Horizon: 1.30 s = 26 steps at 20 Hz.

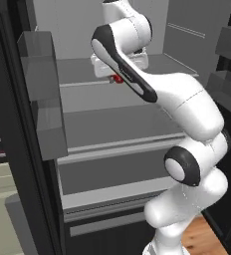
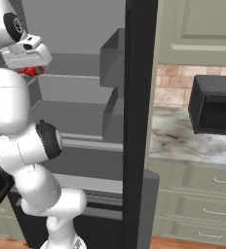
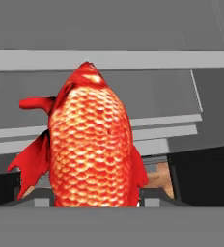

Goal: Gather the carrot and sweet potato from the fridge and place them on a tray on the dining counter. Then gather the fishs from the fridge and place them on the other tray.

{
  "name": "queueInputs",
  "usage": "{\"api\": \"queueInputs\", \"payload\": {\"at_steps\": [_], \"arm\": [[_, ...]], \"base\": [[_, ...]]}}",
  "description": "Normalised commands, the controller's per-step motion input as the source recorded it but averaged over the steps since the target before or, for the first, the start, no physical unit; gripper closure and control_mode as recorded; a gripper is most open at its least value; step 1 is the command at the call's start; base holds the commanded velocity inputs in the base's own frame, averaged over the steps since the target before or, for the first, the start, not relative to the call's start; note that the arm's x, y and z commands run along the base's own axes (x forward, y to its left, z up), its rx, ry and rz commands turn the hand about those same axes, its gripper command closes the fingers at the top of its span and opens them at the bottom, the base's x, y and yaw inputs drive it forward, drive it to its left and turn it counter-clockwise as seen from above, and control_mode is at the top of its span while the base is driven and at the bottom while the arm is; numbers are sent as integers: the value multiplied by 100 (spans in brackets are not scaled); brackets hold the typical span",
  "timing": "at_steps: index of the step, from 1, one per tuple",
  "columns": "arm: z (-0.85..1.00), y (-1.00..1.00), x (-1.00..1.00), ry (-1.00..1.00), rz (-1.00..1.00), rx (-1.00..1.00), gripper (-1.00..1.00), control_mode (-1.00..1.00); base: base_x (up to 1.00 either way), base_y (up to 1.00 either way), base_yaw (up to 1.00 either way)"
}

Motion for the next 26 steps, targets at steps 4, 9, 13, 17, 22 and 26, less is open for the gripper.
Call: {"api": "queueInputs", "payload": {"at_steps": [4,9,13,17,22,26], "arm": [[-3,-51,-100,-8,-8,8,100,-100],[-4,-29,-100,-4,-8,4,100,-100],[-15,-17,-96,-1,-6,0,100,-100],[-24,-18,-92,0,-3,0,100,-100],[-36,-33,-84,0,-1,0,100,-100],[-31,-18,-61,0,0,0,100,-100]], "base": [[0,0,0],[0,0,0],[0,0,0],[0,0,0],[0,0,0],[0,0,0]]}}
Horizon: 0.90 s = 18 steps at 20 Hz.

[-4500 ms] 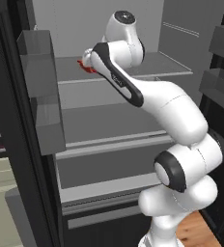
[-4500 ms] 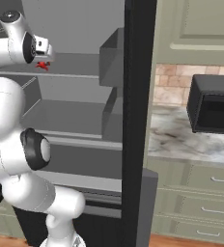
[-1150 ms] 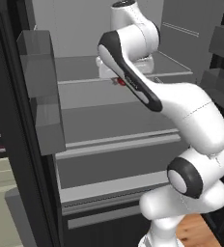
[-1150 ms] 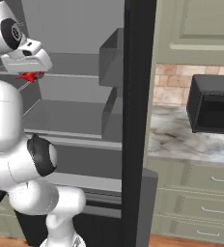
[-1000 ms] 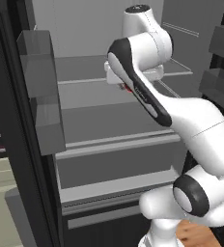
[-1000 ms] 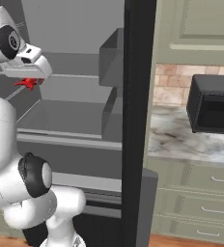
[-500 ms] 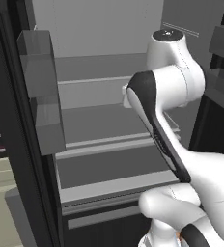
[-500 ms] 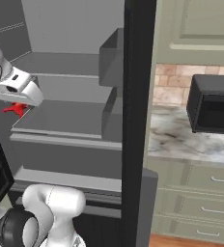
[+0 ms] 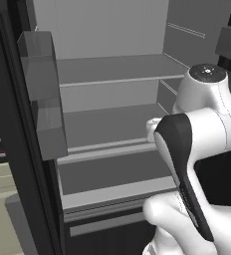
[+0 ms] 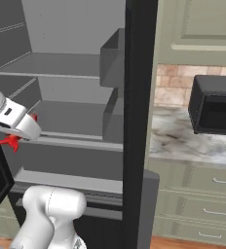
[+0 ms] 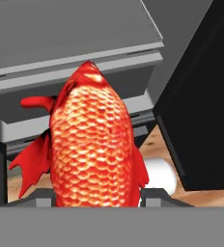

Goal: Gather the carrot and sweet potato from the fridge and place them on a tray on the dining counter. Then gather the fishs from the fridge and place them on the other tray.

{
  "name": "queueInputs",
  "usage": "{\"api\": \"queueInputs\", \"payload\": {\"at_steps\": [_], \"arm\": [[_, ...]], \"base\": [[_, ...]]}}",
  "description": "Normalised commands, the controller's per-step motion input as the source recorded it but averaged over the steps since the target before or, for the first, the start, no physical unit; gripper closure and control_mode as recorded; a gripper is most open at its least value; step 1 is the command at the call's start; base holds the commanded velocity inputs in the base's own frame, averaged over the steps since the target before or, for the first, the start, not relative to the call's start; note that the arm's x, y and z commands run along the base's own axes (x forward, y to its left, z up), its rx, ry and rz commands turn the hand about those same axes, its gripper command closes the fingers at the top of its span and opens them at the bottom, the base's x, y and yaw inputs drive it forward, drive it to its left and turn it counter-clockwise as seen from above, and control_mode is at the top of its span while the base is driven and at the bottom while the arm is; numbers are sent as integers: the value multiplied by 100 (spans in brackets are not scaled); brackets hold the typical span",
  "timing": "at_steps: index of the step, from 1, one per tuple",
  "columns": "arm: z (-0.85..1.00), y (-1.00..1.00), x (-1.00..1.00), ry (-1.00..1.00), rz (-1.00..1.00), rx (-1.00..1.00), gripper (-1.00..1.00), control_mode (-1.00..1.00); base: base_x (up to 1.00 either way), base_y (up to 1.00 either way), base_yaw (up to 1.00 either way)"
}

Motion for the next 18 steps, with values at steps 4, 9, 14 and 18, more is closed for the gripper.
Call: {"api": "queueInputs", "payload": {"at_steps": [4,9,14,18], "arm": [[-5,1,-9,2,0,0,100,-100],[-4,0,-6,1,0,0,100,-100],[-5,0,-11,0,0,0,100,100],[0,0,0,0,0,0,100,100]], "base": [[0,0,0],[0,0,0],[-55,3,0],[-76,1,0]]}}
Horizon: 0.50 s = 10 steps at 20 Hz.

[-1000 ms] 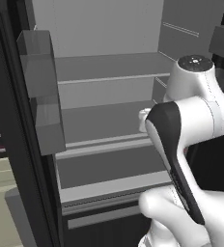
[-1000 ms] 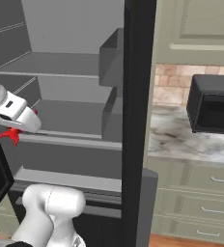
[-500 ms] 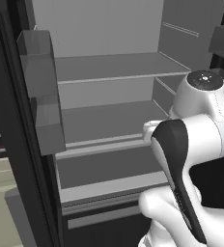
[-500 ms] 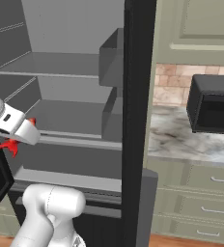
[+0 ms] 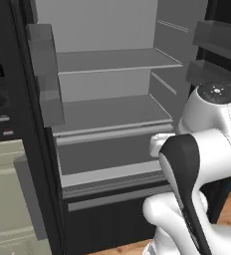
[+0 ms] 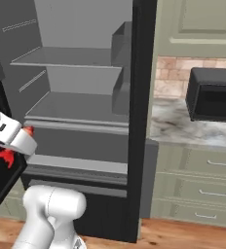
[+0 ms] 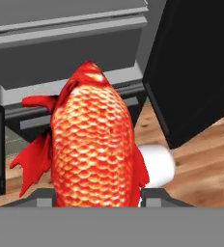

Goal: Gather the carrot and sweet potato from the fridge and place them on a tray on the dining counter. Then gather the fishs from the fridge and place them on the other tray.

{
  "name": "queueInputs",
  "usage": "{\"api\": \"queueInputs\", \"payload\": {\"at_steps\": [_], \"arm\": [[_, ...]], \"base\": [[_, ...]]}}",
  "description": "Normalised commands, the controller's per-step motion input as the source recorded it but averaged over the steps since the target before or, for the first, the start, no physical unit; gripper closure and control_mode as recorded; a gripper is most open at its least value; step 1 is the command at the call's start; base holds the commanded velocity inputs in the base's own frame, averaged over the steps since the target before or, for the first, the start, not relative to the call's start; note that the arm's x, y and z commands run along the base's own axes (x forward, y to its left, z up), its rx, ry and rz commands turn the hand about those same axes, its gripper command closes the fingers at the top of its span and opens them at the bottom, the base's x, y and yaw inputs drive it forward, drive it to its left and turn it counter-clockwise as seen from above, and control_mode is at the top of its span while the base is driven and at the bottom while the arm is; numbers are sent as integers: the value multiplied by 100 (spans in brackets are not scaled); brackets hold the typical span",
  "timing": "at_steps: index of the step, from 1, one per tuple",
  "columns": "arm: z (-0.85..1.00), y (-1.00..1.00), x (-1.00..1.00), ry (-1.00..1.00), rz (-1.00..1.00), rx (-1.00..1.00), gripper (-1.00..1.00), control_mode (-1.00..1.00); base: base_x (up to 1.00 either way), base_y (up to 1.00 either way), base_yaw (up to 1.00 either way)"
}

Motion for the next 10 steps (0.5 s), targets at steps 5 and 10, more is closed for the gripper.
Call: {"api": "queueInputs", "payload": {"at_steps": [5,10], "arm": [[0,0,0,0,0,0,100,100],[0,0,0,0,0,0,100,100]], "base": [[-76,5,-2],[-88,0,-10]]}}
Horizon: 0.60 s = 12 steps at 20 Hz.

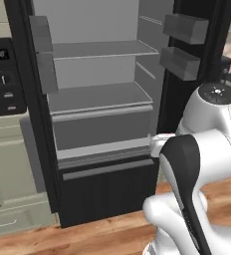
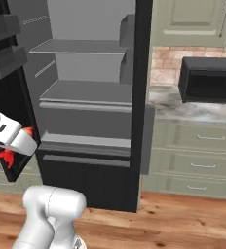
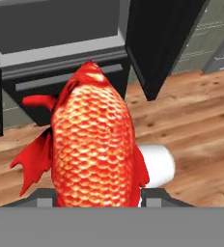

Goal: Gather the carrot and sweet potato from the fridge and place them on a tray on the dining counter. Then gather the fishs from the fridge and place them on the other tray.

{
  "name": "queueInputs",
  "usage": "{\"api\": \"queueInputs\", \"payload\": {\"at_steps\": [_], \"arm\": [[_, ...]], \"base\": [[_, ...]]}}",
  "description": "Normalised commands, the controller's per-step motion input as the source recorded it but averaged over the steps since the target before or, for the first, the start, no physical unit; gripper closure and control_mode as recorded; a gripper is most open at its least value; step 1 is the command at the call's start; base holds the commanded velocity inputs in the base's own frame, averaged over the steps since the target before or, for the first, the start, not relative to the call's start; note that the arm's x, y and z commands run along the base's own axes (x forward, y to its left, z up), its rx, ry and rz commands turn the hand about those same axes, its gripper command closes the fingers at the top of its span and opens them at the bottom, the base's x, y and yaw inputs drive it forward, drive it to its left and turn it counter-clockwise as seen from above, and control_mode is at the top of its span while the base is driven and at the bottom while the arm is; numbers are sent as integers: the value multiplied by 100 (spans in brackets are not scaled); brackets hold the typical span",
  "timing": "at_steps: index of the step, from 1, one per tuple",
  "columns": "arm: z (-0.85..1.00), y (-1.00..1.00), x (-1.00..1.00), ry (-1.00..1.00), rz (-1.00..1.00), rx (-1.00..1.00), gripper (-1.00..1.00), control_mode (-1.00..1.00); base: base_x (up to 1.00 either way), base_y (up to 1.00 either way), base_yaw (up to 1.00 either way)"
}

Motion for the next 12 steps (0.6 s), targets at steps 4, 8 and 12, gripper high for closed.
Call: {"api": "queueInputs", "payload": {"at_steps": [4,8,12], "arm": [[0,0,0,0,0,0,100,100],[0,0,0,0,0,0,100,100],[0,0,0,0,0,0,100,100]], "base": [[-90,0,-19],[-87,0,-23],[-89,-4,-27]]}}
